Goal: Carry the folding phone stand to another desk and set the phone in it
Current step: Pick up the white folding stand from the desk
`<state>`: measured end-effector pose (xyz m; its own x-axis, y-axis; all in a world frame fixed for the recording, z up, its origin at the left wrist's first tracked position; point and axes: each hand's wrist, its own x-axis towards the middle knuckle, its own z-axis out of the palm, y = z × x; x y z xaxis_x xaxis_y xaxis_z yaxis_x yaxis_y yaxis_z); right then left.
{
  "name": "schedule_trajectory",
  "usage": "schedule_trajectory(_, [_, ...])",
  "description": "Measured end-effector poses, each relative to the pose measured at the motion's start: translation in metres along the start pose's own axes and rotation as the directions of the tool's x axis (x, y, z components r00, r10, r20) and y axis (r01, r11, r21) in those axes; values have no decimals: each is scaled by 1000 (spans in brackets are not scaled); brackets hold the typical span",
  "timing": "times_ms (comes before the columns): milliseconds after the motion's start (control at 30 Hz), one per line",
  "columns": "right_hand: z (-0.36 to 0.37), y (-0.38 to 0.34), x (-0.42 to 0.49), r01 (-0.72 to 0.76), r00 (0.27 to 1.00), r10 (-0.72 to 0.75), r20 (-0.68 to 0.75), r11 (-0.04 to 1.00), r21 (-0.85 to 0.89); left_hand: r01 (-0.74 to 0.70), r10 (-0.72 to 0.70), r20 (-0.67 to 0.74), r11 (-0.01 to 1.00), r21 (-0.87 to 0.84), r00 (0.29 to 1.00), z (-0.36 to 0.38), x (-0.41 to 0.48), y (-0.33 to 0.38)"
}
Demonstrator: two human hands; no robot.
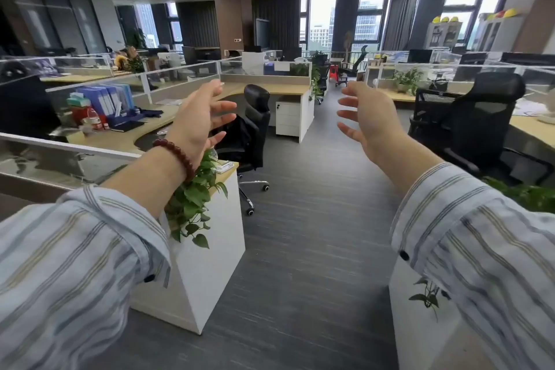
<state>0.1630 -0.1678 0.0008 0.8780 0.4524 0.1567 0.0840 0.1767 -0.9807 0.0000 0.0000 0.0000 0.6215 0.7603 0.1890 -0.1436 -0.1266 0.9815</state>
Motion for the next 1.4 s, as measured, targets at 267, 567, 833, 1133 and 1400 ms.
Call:
schedule_trajectory(267, [-32,0,59,33,999,-33,-9,999,16,-46,46,1,999,-6,999,50,44,-7])
schedule_trajectory(567, [-38,31,119,79,994,-79,69,997,6,-71,71,13,996,55,997,81,89,-39])
schedule_trajectory(833, [-7,102,212,-16,993,23,117,998,-58,29,-29,5,998,64,1000,90,180,-102])
schedule_trajectory(1133, [80,137,372,-35,983,50,176,995,-89,66,-65,-56,998,14,996,76,350,-136])
schedule_trajectory(1400, [153,176,484,-83,965,106,241,991,-104,126,-119,-142,991,44,983,53,460,-164])
